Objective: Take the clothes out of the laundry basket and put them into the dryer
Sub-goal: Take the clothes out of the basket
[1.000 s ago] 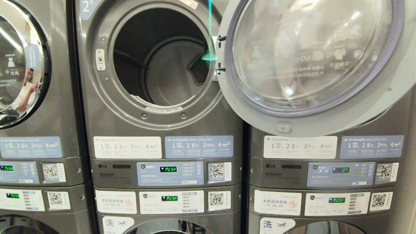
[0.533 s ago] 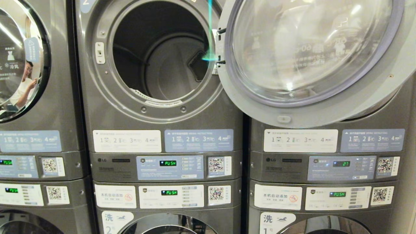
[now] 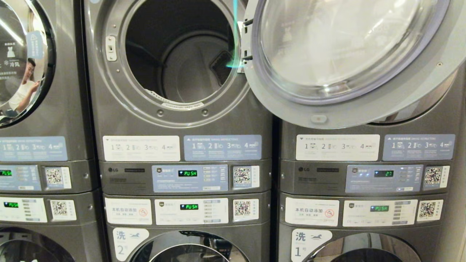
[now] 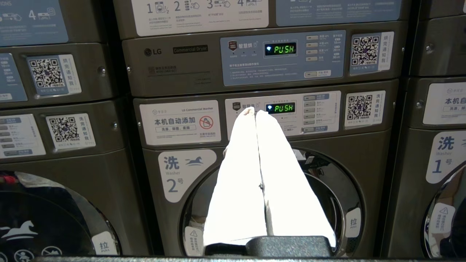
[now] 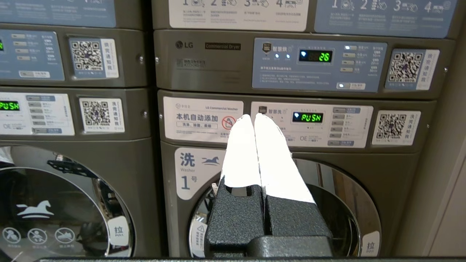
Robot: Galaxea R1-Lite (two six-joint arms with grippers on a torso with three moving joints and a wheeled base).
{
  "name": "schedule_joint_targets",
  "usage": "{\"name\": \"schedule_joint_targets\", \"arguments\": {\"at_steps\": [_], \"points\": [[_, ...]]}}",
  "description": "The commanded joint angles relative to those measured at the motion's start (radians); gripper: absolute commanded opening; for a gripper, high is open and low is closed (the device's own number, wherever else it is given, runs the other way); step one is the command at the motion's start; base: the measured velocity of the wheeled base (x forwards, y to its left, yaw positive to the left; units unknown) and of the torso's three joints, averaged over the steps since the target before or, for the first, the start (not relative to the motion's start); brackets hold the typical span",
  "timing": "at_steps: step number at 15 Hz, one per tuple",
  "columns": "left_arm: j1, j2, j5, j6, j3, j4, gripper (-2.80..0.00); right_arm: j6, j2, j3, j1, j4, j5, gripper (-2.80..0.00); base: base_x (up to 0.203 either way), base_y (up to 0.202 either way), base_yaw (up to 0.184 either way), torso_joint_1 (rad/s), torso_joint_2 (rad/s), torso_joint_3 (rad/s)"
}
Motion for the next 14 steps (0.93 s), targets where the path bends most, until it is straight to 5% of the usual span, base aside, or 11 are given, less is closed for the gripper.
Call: {"name": "schedule_joint_targets", "arguments": {"at_steps": [1, 14], "points": [[0.0, 0.0, 0.0, 0.001, 0.0, 0.0, -2.8, 0.0, -0.002, 0.001, 0.0, -0.001, 0.0, -2.8, 0.0, 0.0, 0.0, -0.146, 0.33, 0.193], [0.001, 0.0, 0.0, 0.001, 0.0, 0.0, -2.8, -0.001, -0.002, 0.0, 0.0, 0.001, 0.0, -2.8, 0.0, 0.0, 0.0, -0.18, 0.44, 0.251]]}}
